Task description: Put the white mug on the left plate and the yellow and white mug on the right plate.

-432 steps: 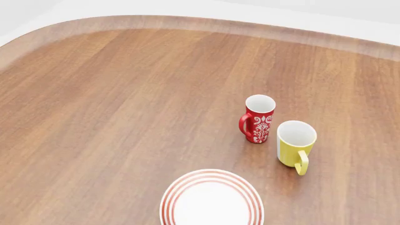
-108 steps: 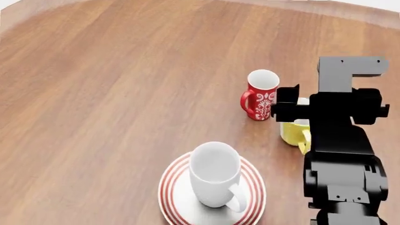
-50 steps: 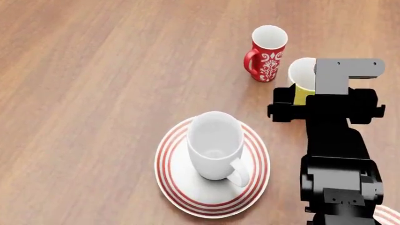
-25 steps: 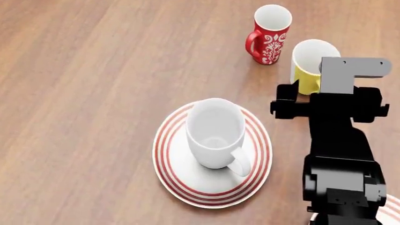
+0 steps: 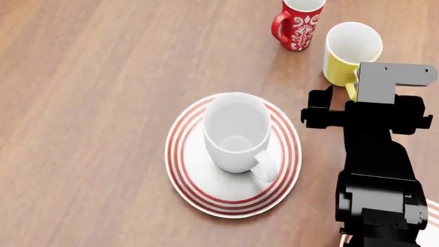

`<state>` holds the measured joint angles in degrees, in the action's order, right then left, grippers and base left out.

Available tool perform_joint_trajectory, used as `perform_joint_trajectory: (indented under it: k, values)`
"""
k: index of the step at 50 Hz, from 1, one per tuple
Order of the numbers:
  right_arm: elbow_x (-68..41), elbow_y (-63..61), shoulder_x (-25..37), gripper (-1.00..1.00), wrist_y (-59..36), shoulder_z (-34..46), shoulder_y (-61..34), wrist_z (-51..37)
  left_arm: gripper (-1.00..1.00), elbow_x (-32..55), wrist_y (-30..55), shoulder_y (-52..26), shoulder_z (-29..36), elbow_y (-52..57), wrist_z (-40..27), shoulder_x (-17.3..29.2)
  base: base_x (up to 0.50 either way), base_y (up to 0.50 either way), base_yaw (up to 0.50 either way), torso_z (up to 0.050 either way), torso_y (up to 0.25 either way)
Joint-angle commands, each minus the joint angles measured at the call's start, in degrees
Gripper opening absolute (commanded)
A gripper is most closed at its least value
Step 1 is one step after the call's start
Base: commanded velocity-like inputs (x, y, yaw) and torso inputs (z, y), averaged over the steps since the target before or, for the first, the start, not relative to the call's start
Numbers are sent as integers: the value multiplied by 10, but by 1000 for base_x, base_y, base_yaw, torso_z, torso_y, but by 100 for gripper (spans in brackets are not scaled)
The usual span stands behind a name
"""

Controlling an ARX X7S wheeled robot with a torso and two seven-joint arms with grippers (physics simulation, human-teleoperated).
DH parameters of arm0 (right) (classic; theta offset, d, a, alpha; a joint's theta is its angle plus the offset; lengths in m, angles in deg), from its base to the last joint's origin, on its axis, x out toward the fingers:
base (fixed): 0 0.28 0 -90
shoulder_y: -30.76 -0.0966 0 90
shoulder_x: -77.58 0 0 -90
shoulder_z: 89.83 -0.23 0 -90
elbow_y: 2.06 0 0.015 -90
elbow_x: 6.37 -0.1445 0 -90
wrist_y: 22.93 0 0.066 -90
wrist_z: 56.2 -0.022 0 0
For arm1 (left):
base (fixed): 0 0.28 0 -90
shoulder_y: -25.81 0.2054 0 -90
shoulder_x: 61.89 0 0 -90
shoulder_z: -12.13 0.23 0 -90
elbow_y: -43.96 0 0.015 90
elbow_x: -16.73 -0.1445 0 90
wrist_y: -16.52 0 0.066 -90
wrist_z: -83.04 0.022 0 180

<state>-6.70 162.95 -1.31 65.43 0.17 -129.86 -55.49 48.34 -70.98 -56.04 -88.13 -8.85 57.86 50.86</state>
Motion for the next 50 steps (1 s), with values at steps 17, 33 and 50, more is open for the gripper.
perform_joint_trajectory:
  k: [17, 33, 50]
  values:
    - [-5, 0, 2, 100, 21, -15, -4, 2, 100, 1, -1, -1, -2, -2, -9, 1, 0, 0, 0, 0, 0]
    - [-6, 0, 3, 100, 51, -36, -9, 8, 100, -5, -13, 3, 4, -2, 1, 2, 0, 0, 0, 0, -28]
    - [-3, 0, 0, -100, 54, -44, -2, 14, 100, 8, -10, 2, -1, -3, -8, 2, 0, 0, 0, 1, -65]
